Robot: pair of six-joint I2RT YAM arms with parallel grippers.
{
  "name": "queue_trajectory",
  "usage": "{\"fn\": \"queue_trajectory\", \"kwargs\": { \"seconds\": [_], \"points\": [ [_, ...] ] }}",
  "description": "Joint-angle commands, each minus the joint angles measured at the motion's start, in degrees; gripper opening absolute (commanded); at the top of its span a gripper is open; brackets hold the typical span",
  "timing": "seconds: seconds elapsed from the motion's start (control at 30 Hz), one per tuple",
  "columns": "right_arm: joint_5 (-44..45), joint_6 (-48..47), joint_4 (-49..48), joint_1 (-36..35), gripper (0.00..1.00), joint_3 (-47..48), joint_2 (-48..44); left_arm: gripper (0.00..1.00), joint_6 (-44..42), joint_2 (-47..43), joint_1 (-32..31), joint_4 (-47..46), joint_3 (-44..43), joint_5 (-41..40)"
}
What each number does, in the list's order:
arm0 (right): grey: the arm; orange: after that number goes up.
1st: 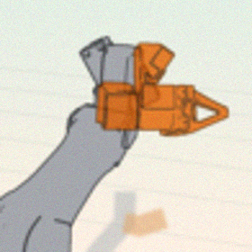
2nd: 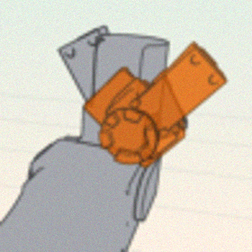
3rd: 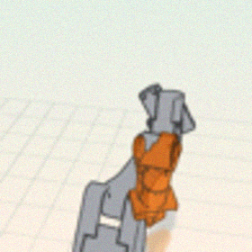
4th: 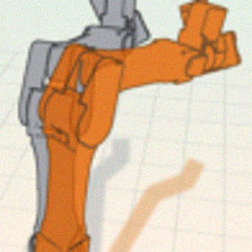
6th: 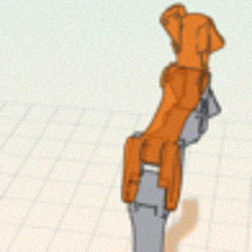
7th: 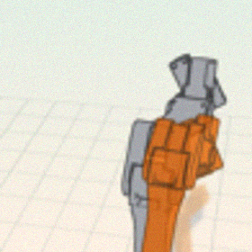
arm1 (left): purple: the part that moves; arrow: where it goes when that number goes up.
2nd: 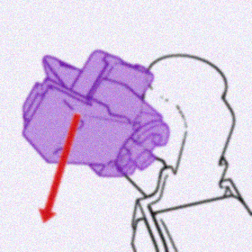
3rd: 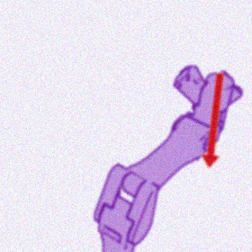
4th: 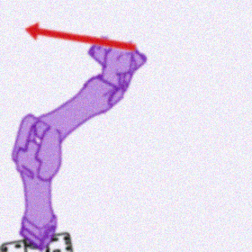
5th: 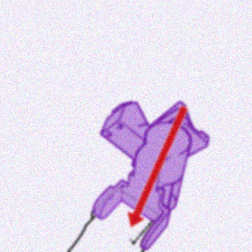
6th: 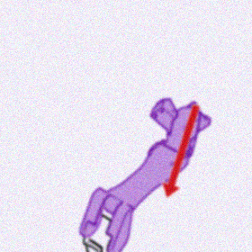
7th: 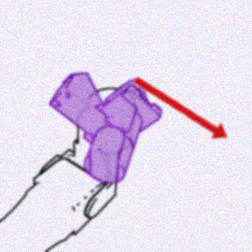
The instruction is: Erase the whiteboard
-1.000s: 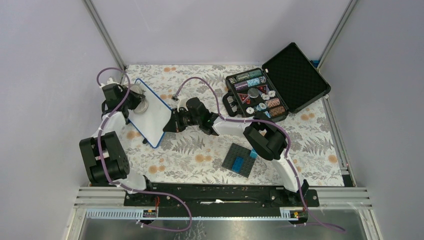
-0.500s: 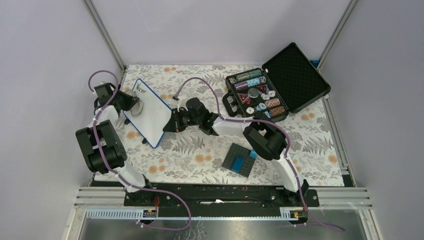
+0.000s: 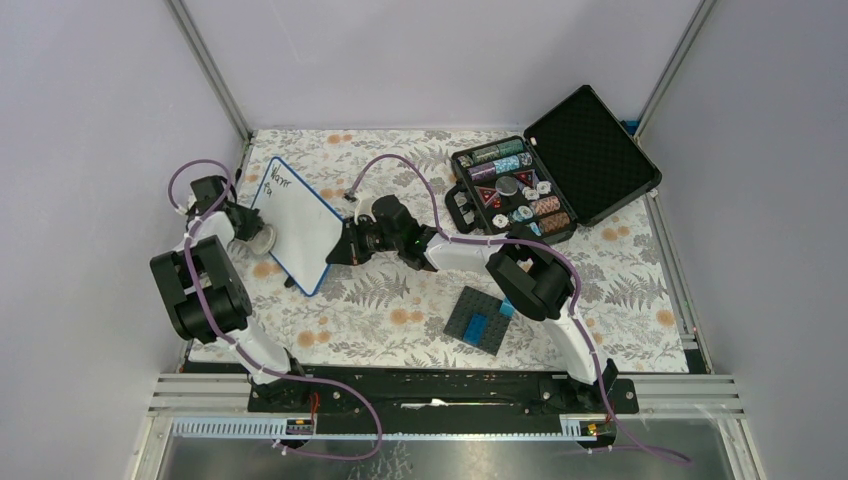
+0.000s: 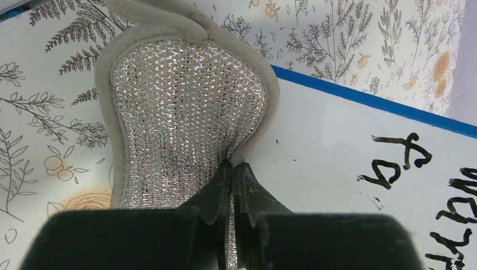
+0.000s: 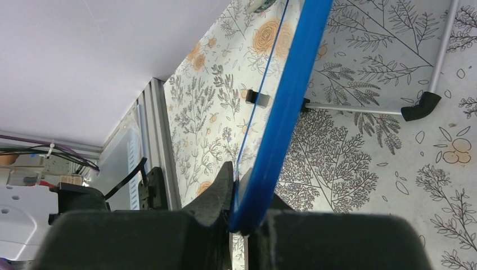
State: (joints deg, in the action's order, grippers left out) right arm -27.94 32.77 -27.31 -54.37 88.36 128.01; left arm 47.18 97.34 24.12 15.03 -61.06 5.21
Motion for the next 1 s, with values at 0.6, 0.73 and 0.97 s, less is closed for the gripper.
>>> {"fn": "queue_trajectory", "kwargs": {
  "seconds": [0.6, 0.73, 0.97],
  "points": [
    [-9.8, -3.8, 0.4, -4.1, 0.00, 3.2, 0.9, 0.00, 1.0, -1.6, -4.7, -33.7, 3.4, 30.7],
    [-9.6, -3.9, 0.5, -4.1, 0.00, 2.9, 0.8, 0.00, 1.5, -2.5, -5.3, -39.1, 4.7, 34.4],
    [-9.7, -3.9, 0.5, -4.1, 0.00, 2.9, 0.8, 0.00, -2.8, -3.6, -5.7, -32.2, 3.7, 29.7]
  ]
}}
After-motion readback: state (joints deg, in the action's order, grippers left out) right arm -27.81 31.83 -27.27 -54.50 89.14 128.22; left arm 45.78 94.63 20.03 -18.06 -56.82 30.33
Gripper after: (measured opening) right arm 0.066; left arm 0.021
